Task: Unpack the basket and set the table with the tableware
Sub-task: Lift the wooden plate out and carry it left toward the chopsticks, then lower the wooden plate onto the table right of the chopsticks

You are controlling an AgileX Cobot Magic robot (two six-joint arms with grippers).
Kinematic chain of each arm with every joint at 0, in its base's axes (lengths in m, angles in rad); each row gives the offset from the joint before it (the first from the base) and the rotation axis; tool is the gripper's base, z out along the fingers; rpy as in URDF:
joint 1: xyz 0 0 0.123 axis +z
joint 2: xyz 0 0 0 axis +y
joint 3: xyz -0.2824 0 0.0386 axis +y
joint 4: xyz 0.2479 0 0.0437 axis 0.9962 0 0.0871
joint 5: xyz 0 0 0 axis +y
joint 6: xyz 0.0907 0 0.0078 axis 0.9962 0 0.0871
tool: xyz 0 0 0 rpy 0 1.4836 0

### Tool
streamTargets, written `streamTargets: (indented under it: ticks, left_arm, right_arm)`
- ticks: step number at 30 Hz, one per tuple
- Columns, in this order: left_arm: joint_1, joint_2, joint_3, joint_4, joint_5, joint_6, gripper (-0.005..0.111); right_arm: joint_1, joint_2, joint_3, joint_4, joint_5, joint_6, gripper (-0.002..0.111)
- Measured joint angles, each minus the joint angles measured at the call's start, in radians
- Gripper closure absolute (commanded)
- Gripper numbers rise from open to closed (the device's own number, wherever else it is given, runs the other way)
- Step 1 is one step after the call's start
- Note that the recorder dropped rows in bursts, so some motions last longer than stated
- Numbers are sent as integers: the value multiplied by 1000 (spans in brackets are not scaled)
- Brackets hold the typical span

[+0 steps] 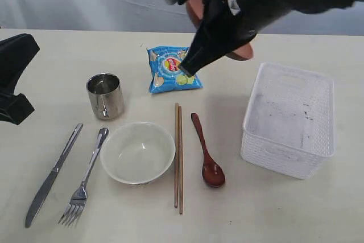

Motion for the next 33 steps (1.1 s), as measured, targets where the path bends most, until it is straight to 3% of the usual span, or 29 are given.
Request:
streamTargets:
  ticks: [4, 9, 21, 33]
  left_arm:
    - [0, 0, 0, 0, 0, 4, 107]
    - [0, 0, 0, 0, 0, 14, 107]
    - [0, 0, 0, 0, 0, 14, 107]
    - [0, 0, 0, 0, 0, 14, 107]
  right_arm:
    - [0, 191, -142, 97, 112, -184, 109]
    - [0, 361, -156, 95, 156, -231, 109]
    - [0, 425, -160, 55, 158, -230, 109]
    - [-63, 476, -162, 51, 158, -203, 109]
